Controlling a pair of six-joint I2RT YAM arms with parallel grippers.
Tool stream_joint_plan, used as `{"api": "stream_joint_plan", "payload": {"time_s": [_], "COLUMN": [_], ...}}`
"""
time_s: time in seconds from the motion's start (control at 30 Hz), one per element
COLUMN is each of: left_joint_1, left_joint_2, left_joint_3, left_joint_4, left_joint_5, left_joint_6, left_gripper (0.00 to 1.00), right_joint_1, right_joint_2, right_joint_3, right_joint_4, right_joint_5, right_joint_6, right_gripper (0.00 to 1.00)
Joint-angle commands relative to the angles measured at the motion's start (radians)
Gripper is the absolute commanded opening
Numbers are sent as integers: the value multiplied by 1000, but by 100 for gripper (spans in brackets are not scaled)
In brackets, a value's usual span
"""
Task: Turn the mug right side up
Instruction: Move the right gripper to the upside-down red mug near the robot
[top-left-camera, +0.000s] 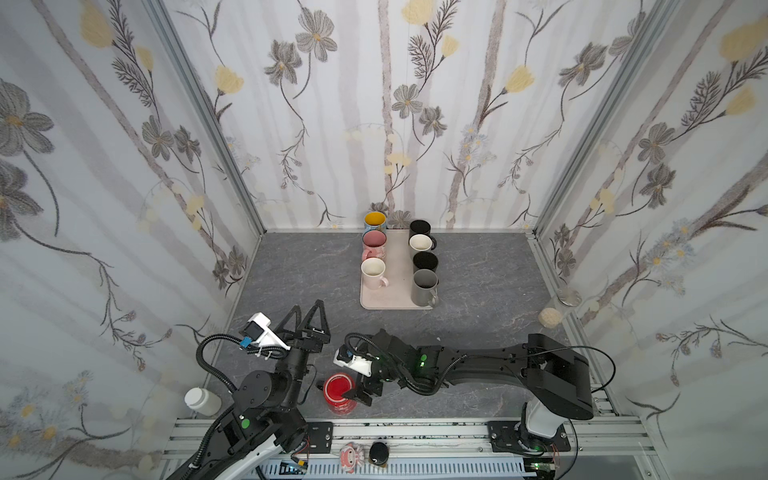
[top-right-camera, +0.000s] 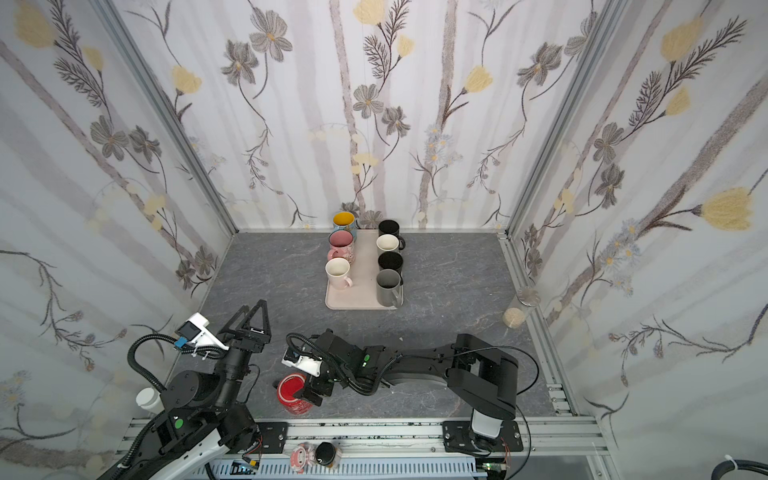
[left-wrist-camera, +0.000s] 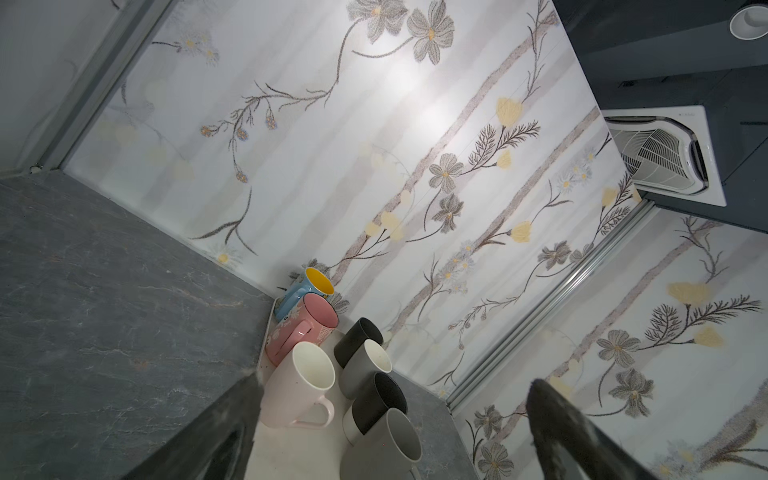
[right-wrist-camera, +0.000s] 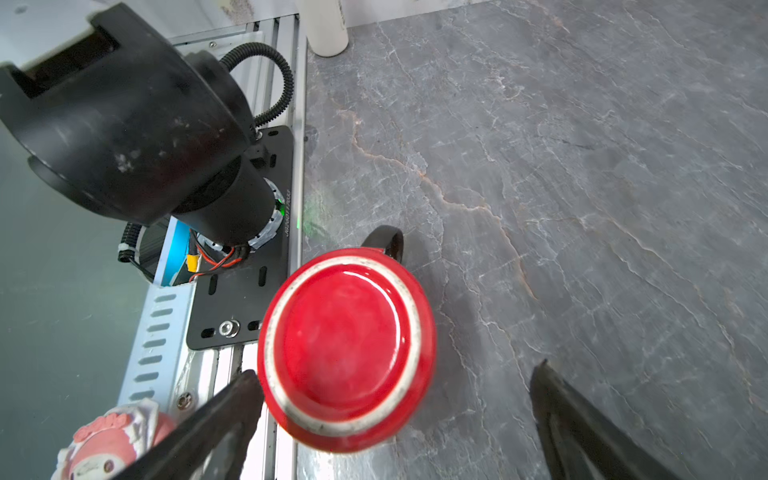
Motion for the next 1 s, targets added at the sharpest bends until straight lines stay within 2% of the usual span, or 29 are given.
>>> {"api": "stream_joint_plan", "payload": {"time_s": [0.0,0.13,0.37,0.47,0.73,0.97], "left_joint_1": [0,0,0,0,-1,0], "left_joint_2": [-2,6,4,3,26,71], "left_joint_3": [13,19,17,14,11,-5], "left_joint_4": [-4,-6,-15,-18,-9,4], "left_joint_5": [-29,-27,-30,-28,-14,1], "left_joint_6": [-3,1,-6,-11,-15,-32], "left_gripper": [100,100,100,100,100,100], "right_joint_1": [33,60,73,62,27,-27], "right_joint_2": [31,77,166,185,117,-24], "right_joint_3": [42,90,163,160,41,-151], "right_joint_4": [28,0,-64,-72,-6,87], "right_joint_5": [7,24,176,184,189,234], "right_joint_6": [-68,-88,-94,-90,-59,8], "right_gripper": [100,100,100,100,92,88]}}
